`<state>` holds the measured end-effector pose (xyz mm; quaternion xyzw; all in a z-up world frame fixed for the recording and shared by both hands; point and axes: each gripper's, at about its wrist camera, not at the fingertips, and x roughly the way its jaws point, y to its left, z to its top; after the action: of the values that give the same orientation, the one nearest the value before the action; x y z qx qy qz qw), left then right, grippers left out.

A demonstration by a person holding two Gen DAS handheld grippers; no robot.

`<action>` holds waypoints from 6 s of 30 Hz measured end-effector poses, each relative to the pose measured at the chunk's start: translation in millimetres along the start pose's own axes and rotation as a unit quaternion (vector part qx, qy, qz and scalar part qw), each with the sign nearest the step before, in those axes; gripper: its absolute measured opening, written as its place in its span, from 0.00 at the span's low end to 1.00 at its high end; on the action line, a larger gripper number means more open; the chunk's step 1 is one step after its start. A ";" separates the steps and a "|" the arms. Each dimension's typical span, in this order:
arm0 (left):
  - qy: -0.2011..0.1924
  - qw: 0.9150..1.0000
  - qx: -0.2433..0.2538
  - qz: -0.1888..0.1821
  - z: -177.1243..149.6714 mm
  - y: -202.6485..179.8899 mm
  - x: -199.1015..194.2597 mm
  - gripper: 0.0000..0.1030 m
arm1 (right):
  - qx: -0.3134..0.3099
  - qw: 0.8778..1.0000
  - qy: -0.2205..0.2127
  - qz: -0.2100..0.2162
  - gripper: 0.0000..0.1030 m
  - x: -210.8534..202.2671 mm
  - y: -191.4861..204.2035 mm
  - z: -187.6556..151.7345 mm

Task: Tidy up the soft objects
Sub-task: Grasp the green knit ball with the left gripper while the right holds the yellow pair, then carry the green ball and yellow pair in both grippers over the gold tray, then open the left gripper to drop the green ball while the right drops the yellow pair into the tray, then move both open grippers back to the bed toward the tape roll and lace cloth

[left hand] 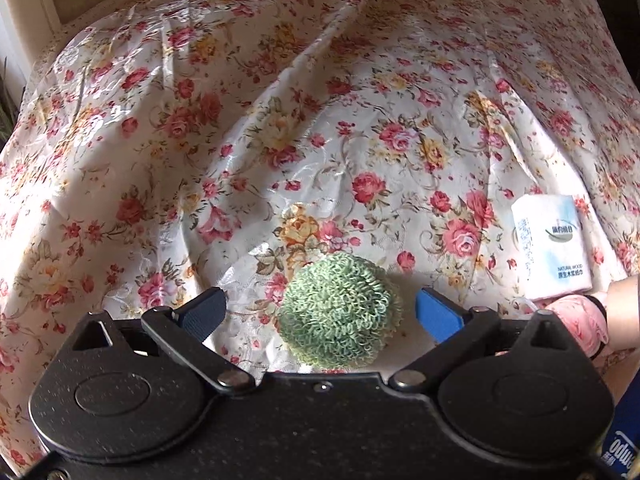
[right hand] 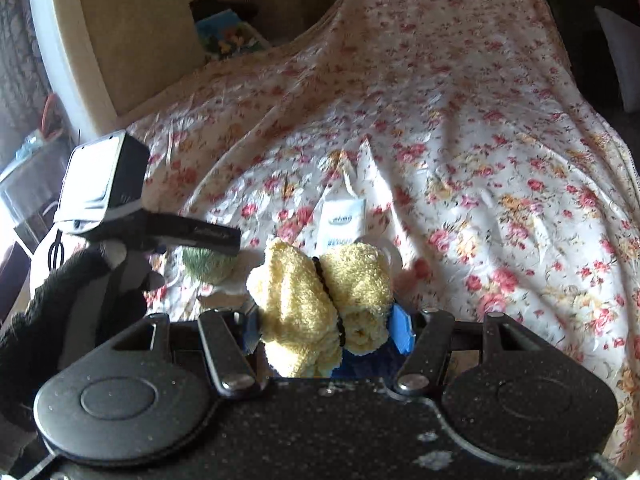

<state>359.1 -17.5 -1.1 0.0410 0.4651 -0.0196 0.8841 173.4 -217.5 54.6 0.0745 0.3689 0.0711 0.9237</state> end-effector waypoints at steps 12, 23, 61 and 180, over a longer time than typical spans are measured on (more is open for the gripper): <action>0.019 0.998 -0.051 -0.022 -2.5 9.6 0.7 0.55 | -0.006 1.000 0.013 -0.008 0.59 3.1 1.5 -0.4; -0.063 0.998 -0.015 -0.006 -34.3 1.2 -97.7 0.55 | -0.002 1.000 -0.010 -0.020 0.59 -7.7 -2.8 5.4; 0.013 0.998 -0.057 -0.012 -244.9 -2.8 -227.1 0.55 | 0.071 0.996 0.043 -0.021 0.60 -144.9 52.8 -142.6; 0.061 0.996 -0.069 0.023 -264.6 11.5 -207.7 0.79 | -0.008 0.987 0.161 0.006 0.73 -137.9 75.2 -180.7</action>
<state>25.1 17.2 21.5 -0.0085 0.5170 0.0352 0.8552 -56.4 -154.3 31.9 0.0569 0.5114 0.0907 0.8527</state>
